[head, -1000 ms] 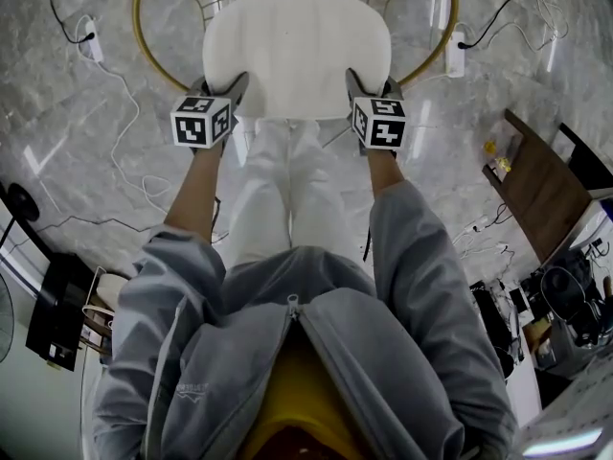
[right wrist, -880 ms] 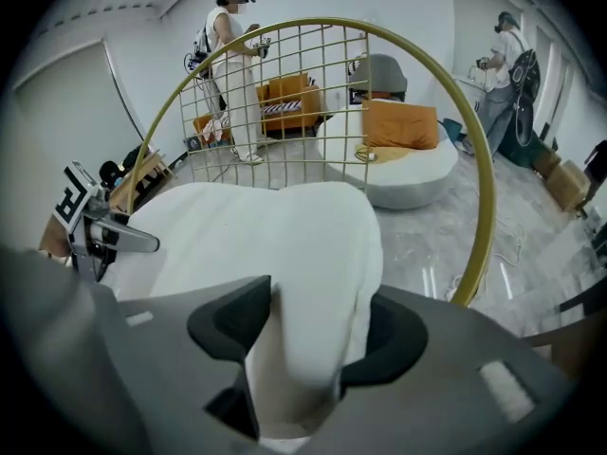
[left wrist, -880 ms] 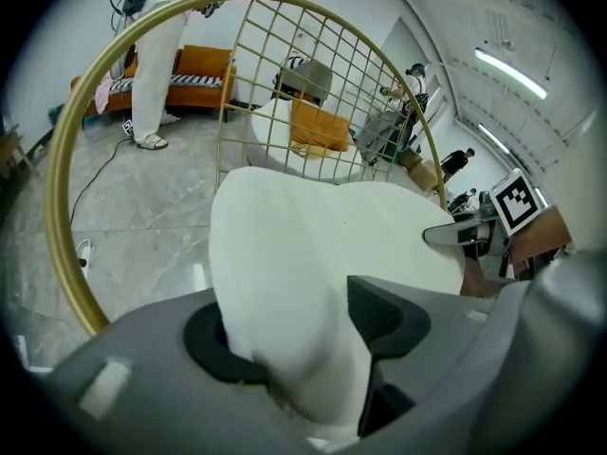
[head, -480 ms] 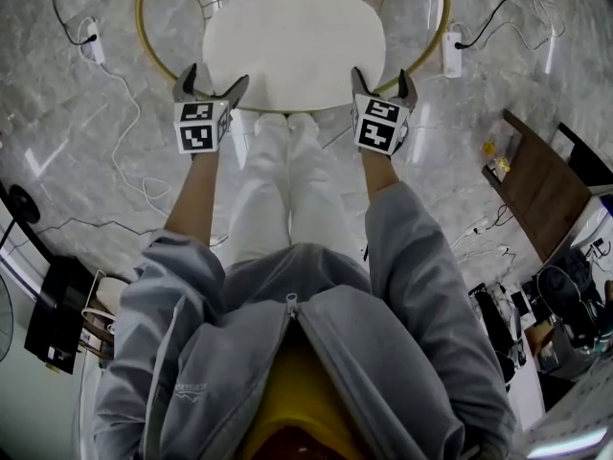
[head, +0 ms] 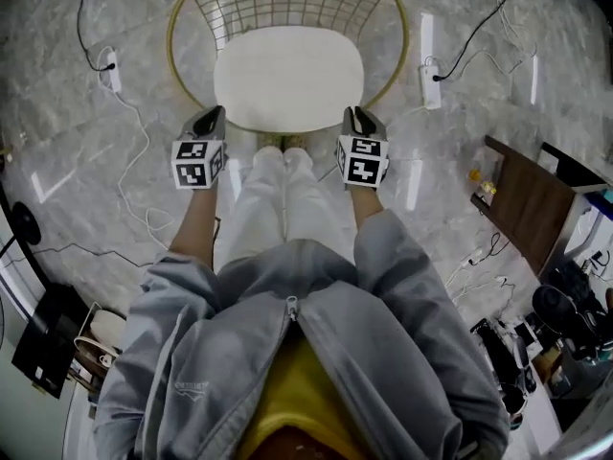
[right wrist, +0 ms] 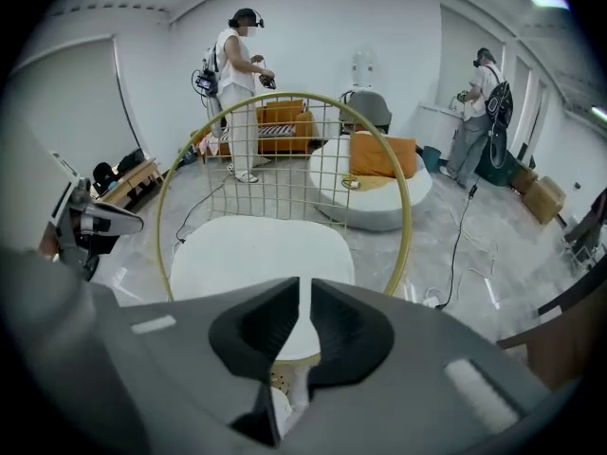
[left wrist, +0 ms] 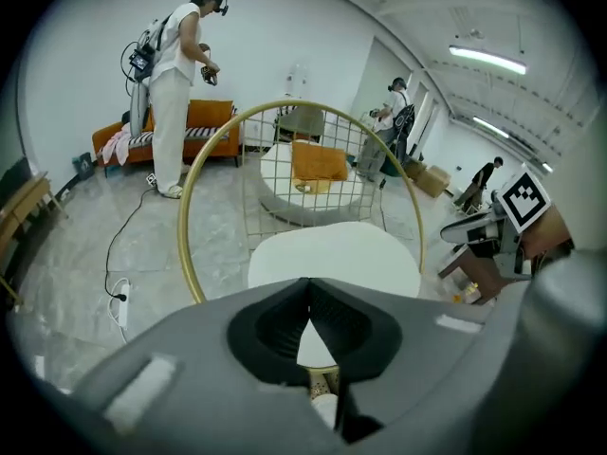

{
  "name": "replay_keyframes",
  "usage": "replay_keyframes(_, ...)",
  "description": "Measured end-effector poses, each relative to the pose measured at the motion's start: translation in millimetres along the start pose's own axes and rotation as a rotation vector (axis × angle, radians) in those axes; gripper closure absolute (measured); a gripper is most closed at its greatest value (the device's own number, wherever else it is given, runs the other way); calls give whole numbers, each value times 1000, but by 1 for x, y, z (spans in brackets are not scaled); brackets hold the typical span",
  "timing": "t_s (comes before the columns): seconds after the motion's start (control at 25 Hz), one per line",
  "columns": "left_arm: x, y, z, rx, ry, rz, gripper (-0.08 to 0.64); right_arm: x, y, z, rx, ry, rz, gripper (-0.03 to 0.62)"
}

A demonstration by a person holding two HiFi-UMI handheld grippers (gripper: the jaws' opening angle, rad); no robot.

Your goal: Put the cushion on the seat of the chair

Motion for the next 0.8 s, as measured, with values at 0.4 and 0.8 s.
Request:
replay_keyframes(0.4,-74,55,78,-160,-15,-85,554,-3,84,49,-76,-10,14,592)
replay_keyframes(0.8,-105,138,189,-384,-72,-92,554,30,165,165,-337,12,18,592)
Point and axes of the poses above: the fingertips, and each gripper's own axes: y backward along the fingers, x to its left, z out of its top, the point moved 1 cm from there along y, backward along the fingers, and after that the axes turned 12 degrees about -x, right-handed, at the moved point
